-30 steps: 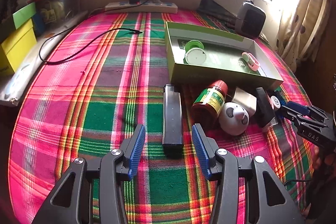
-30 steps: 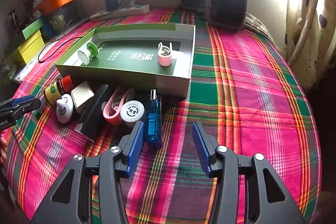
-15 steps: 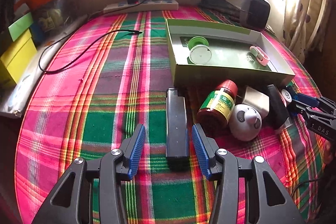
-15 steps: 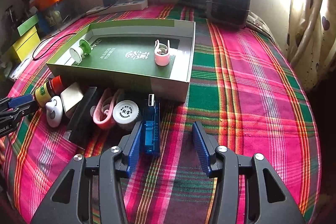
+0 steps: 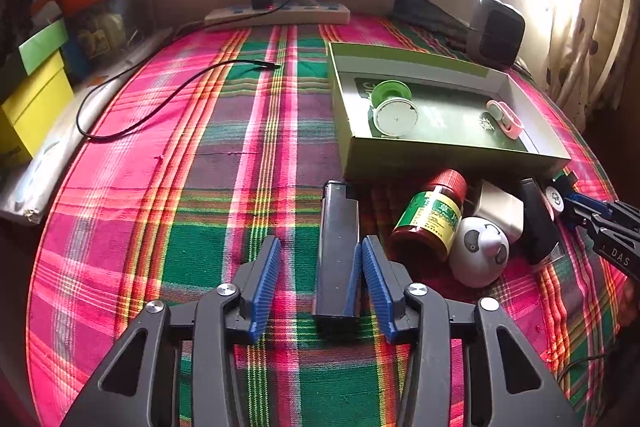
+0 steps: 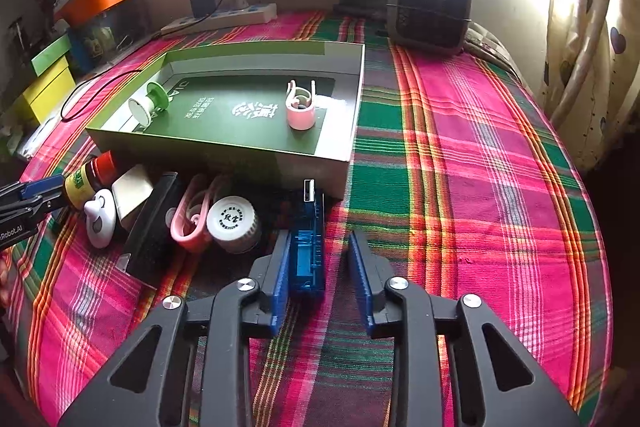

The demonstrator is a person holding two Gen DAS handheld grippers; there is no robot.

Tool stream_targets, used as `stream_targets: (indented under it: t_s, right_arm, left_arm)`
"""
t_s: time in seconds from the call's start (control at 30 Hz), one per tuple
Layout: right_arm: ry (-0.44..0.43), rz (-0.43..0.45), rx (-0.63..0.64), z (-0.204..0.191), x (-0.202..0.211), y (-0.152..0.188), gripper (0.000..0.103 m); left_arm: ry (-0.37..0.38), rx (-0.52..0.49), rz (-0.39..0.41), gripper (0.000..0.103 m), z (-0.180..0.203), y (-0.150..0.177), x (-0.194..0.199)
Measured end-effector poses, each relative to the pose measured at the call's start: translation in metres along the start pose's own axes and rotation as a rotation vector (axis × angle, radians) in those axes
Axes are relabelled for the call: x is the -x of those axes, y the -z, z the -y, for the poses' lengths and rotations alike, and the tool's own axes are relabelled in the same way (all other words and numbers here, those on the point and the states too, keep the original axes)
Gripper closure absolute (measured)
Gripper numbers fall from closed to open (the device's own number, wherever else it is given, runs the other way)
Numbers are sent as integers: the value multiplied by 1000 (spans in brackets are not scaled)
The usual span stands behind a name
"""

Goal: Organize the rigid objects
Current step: 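Grasp the black lighter with the left gripper while the right grasps the blue lighter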

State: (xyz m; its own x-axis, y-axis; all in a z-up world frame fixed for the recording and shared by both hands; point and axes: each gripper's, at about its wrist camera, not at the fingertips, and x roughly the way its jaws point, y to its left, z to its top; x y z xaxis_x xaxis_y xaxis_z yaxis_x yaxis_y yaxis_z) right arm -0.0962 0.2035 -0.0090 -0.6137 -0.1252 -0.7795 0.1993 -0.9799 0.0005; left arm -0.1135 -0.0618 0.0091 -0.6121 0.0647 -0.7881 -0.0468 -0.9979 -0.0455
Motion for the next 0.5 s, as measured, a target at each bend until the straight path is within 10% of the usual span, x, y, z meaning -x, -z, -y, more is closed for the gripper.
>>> stream_targets:
  t_s: [0.5]
  right_arm:
    - [-8, 4, -4, -2, 1, 1, 83]
  left_arm:
    - [-8, -14, 6, 81, 0, 1, 0]
